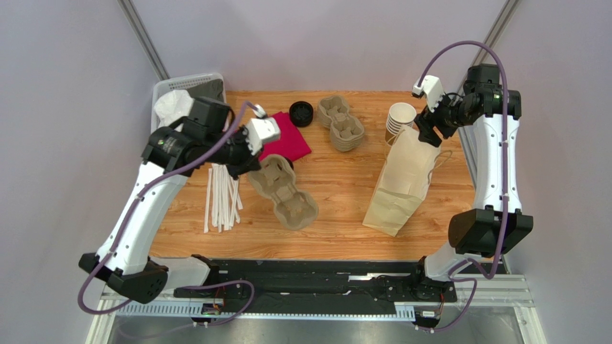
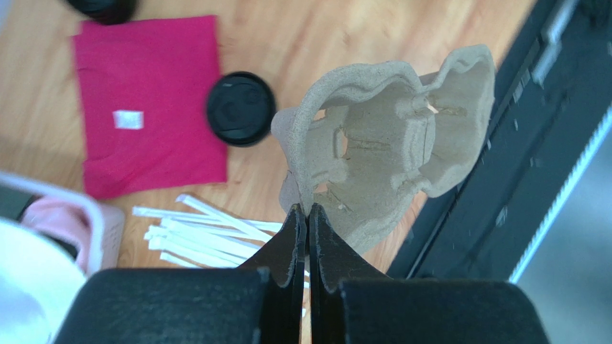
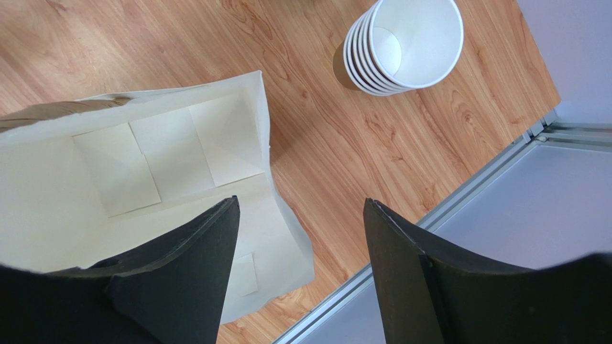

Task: Pack the takeout coffee

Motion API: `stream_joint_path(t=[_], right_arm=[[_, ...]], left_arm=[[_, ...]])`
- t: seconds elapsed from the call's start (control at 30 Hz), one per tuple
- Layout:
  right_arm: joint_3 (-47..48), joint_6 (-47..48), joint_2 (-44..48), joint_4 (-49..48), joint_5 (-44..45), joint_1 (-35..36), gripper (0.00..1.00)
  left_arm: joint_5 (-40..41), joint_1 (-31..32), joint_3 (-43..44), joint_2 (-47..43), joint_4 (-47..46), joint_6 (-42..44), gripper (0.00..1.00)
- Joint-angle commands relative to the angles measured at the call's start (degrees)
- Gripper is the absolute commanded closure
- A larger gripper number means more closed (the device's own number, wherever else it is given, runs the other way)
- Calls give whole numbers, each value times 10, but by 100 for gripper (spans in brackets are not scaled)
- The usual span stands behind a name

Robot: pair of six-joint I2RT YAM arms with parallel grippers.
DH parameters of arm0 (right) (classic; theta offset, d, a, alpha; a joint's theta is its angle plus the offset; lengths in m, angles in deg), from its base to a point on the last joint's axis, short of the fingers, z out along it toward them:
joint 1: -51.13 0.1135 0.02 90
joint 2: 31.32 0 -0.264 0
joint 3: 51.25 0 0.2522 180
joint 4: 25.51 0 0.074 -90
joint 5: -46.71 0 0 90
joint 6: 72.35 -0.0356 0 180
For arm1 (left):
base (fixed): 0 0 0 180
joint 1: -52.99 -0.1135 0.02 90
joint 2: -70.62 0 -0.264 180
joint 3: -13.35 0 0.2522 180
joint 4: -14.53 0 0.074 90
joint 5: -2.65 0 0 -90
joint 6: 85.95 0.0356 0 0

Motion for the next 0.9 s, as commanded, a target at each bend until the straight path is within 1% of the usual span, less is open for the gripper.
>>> stream_joint_path(t=[0.0, 0.13, 0.17, 0.23, 0.27, 0.33, 0.37, 0.47, 0.57, 0.67, 0.7, 0.87], right_arm=[[11, -6, 20, 176, -23, 4, 31], [16, -15, 15, 176, -25, 4, 31], [16, -17, 14, 176, -26, 4, 31], [17, -20, 10, 177, -29, 4, 31], [18, -21, 8, 176, -29, 4, 31], [20, -23, 3, 176, -29, 4, 31], [21, -24, 1, 177, -28, 4, 32], [26, -27, -7, 176, -32, 4, 31], [32, -31, -18, 177, -34, 4, 32], [35, -31, -25, 176, -33, 4, 32], [36, -31, -27, 176, -31, 4, 32], [36, -30, -30, 176, -32, 3, 32]], left_arm=[[30, 83, -46, 47, 46, 103, 100], [15, 130, -62, 130, 38, 141, 100], [12, 140, -61, 167, 31, 150, 100], [10, 169, -44, 209, 30, 175, 100], [10, 176, -36, 252, 31, 182, 100], [2, 189, -9, 294, 31, 198, 100], [0, 191, 3, 332, 29, 201, 100], [-9, 192, 46, 397, 31, 220, 100], [-10, 192, 76, 441, 30, 239, 99], [-14, 192, 91, 467, 31, 258, 89], [-17, 192, 88, 468, 28, 260, 81], [-32, 182, 52, 459, -18, 252, 64]])
